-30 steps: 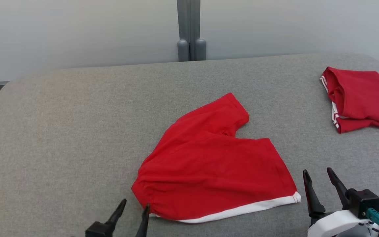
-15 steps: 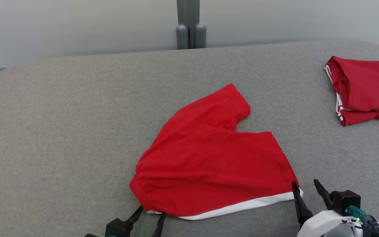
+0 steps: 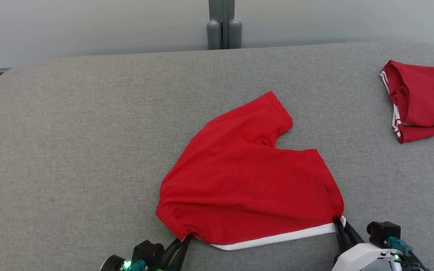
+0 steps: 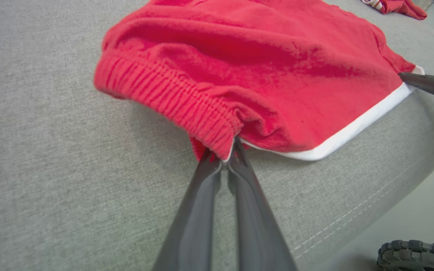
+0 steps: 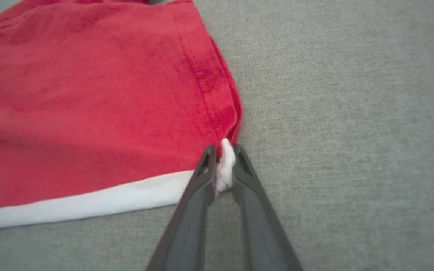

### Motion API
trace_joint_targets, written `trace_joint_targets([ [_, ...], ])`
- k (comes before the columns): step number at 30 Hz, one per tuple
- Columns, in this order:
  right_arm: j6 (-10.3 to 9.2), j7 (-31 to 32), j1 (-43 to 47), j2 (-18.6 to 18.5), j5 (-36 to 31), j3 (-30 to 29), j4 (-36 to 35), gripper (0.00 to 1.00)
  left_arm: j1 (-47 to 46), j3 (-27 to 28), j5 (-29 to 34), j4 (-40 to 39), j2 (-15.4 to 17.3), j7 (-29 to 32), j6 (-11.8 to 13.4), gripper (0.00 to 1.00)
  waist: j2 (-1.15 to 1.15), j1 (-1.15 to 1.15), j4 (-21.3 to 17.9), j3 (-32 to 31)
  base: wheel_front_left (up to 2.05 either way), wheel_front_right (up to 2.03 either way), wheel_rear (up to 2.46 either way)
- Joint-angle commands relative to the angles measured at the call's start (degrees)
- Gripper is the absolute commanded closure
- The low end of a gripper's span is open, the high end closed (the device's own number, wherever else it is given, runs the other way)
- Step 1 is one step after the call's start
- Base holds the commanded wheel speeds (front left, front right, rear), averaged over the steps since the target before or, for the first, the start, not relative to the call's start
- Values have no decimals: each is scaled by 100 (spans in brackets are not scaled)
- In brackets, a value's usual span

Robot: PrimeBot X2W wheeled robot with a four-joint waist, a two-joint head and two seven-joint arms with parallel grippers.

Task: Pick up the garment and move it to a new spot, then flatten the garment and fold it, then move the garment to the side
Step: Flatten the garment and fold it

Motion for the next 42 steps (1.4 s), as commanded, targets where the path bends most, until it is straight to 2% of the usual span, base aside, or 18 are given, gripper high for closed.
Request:
trace_joint_targets([
  [1,-14,22,5,37,80,51,53,100,39,-3,-1,-53,71,2,-15,100,0,0,2,-4,0,0,0],
  [5,-14,16,40,-13,268,33,-280,100,159,-21,38,-433,186,2,-15,100,0,0,30,4,0,0,0],
  [10,-14,12,77,-88,492,-33,-878,100,85,222,48,-1060,289,2,-15,100,0,0,58,29,0,0,0],
  [14,-13,10,-219,-210,542,152,-1328,100,-214,359,7,-1520,379,1,-15,100,0,0,-20,93,0,0,0],
  [18,-13,7,-744,-377,634,342,-1533,100,-846,239,-56,-1696,564,7,-15,100,0,0,-120,248,0,0,0],
  [25,-13,88,-2575,-755,857,620,-1278,100,-2844,-52,-515,-1548,1065,309,-9,100,0,0,-254,837,0,0,0],
  [30,-13,242,-4302,-918,1001,644,-725,100,-4699,-347,-957,-1222,1370,631,-8,100,0,0,-300,1449,0,0,0],
  [34,-13,417,-5734,-981,1065,650,-178,100,-6116,-339,-1540,-670,1334,791,-4,100,0,0,-298,1875,0,0,0],
  [38,-13,458,-6983,-903,1106,574,359,100,-7343,-555,-1742,-46,1259,712,-4,100,0,0,-315,2122,0,0,0],
  [42,-13,329,-7875,-835,1028,632,769,100,-8185,-814,-1950,427,1139,482,-5,100,0,0,-322,2205,0,0,0],
])
